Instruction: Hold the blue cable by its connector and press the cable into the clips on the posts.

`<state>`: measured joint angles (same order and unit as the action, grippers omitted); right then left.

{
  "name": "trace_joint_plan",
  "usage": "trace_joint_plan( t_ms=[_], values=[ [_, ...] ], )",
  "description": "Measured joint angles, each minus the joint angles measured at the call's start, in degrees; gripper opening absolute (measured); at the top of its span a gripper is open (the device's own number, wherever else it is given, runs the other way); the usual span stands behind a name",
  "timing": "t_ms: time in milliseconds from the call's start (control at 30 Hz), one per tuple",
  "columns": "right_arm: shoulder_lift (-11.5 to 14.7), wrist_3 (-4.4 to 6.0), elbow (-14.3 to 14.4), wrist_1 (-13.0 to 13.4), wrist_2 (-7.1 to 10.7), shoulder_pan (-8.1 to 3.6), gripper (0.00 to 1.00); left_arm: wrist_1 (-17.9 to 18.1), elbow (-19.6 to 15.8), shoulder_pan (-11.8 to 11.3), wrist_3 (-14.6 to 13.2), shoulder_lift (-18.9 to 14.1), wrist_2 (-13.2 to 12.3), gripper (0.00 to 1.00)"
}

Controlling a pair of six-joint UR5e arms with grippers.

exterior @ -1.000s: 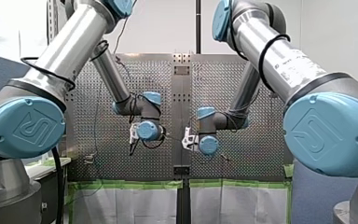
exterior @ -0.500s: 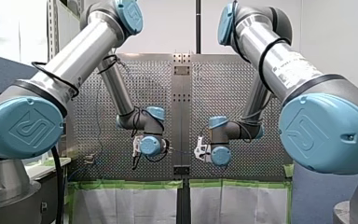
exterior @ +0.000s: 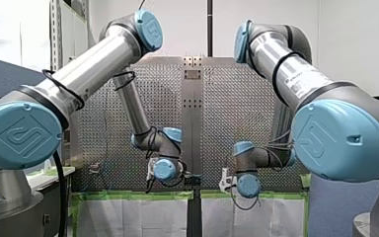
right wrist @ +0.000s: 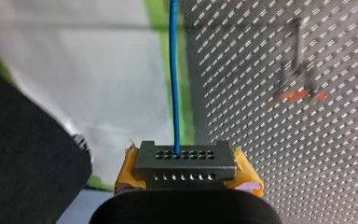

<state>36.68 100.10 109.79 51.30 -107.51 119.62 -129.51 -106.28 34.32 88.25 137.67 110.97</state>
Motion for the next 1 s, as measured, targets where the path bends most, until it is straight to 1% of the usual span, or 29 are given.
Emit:
trace_joint_plan(
  t_ms=[133, 233, 300, 367, 433, 533, 600, 733, 867, 1000],
  values=[
    [-0.3, -1.46, 1.9, 1.7, 1.61, -1.84, 0.0, -1.1, 1.5, 1.4, -0.1, 2.0, 0.4, 0.0],
    [-0.3, -2.07, 3.2, 3.0, 2.92, -3.18, 0.0, -2.4, 2.9, 2.5, 0.0, 3.4, 0.7, 0.0],
    [-0.3, -2.22, 4.1, 3.9, 3.79, -4.06, 0.0, -2.9, 3.8, 3.2, 0.0, 4.3, 1.1, 0.0],
    [-0.3, -2.33, 5.3, 5.1, 4.97, -5.25, 0.0, -3.8, 4.8, 3.8, 0.0, 5.2, 1.6, 0.0],
    [-0.3, -2.43, 6.4, 6.3, 6.18, -6.45, 0.0, -4.7, 5.9, 4.5, 0.0, 5.7, 2.1, 0.0],
    [-0.3, -2.76, 7.4, 7.9, 7.84, -8.11, 0.0, -5.7, 7.4, 5.5, -0.1, 6.0, 2.9, 0.0],
    [-0.3, -3.26, 7.4, 8.9, 8.85, -9.13, 0.0, -5.9, 8.2, 6.1, -0.2, 6.0, 3.3, 0.0],
    [-0.3, -4.69, 6.5, 11.1, 10.99, -11.27, 0.0, -6.3, 10.1, 7.3, -0.2, 6.0, 4.5, 0.0],
    [-0.3, -5.54, 4.9, 13.0, 12.99, -13.26, 0.0, -6.5, 11.4, 8.2, -0.2, 6.0, 5.3, 0.0],
    [-0.3, -6.21, 2.9, 13.8, 15.06, -15.32, 0.0, -6.6, 12.3, 9.1, -0.1, 6.1, 6.3, 0.0]
  ],
)
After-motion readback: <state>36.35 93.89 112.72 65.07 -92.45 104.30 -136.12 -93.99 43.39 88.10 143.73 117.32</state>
